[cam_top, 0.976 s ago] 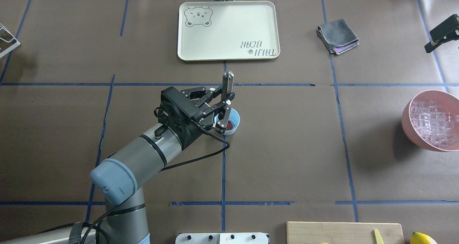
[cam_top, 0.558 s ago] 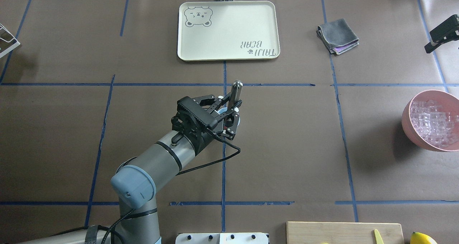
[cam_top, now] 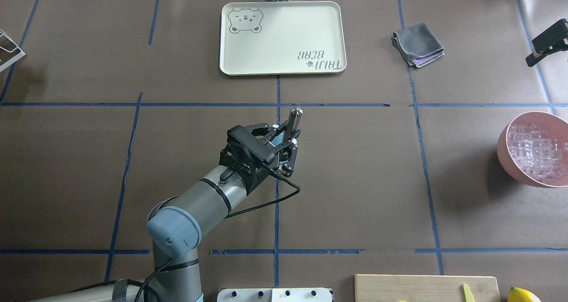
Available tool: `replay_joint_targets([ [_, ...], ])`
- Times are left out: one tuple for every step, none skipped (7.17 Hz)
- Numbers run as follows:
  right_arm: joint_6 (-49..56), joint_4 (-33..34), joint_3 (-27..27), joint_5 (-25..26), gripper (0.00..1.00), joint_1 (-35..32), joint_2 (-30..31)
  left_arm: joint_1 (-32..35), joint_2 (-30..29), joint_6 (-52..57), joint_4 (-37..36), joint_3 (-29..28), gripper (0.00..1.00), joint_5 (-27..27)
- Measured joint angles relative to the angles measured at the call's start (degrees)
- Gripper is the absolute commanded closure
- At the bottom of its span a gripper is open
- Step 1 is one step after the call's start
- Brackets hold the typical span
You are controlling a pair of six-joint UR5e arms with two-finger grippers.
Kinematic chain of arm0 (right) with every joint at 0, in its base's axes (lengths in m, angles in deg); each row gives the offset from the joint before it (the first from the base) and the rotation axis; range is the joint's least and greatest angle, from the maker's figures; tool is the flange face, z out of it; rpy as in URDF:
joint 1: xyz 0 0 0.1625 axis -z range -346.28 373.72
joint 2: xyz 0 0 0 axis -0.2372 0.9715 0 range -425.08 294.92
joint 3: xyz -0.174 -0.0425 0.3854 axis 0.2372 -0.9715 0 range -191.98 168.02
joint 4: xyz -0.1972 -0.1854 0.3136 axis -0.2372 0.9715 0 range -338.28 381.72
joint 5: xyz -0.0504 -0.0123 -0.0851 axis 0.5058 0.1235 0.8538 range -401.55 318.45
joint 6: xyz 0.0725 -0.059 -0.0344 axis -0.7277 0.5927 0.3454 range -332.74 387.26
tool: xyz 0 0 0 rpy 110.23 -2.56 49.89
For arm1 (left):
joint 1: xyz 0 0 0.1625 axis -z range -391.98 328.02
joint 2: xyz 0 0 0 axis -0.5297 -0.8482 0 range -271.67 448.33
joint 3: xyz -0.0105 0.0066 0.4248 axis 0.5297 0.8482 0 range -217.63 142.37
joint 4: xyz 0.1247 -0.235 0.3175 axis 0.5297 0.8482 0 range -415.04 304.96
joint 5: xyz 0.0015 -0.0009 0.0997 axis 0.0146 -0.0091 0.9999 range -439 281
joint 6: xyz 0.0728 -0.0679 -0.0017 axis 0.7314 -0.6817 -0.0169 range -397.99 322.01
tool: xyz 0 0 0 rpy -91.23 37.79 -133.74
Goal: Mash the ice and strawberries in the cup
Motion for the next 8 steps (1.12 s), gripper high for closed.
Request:
replay_joint_targets([
  [0.0,0.0,0.01,0.0,0.0,0.0,0.0,-0.04,0.08,0.02,-0.04,-0.02,1.0,0.0],
  [-0.02,0.0,0.07,-0.02,0.0,0.0,0.0,-0.1,0.1,0.03,-0.06,-0.03,0.99,-0.03],
  [-0.06,0.0,0.12,-0.06,0.0,0.0,0.0,-0.13,0.04,0.04,-0.06,0.13,0.99,-0.04],
  [-0.06,0.0,0.18,-0.08,0.0,0.0,0.03,-0.15,-0.08,0.09,-0.09,1.04,1.0,-0.21],
  [-0.01,0.0,0.21,-0.08,0.0,0.0,0.12,-0.1,0.0,0.3,-0.69,3.13,1.0,-0.66],
  [0.05,0.0,0.24,-0.09,0.0,-0.02,0.28,0.13,0.27,0.82,-1.98,5.5,1.0,-1.04],
  [0.07,0.0,0.28,-0.09,0.0,-0.03,0.42,0.9,0.42,1.34,-3.54,7.55,1.0,-1.19],
  [0.13,0.0,0.31,-0.09,0.0,-0.04,0.52,2.43,0.46,1.38,-7.06,10.29,1.0,-1.37],
])
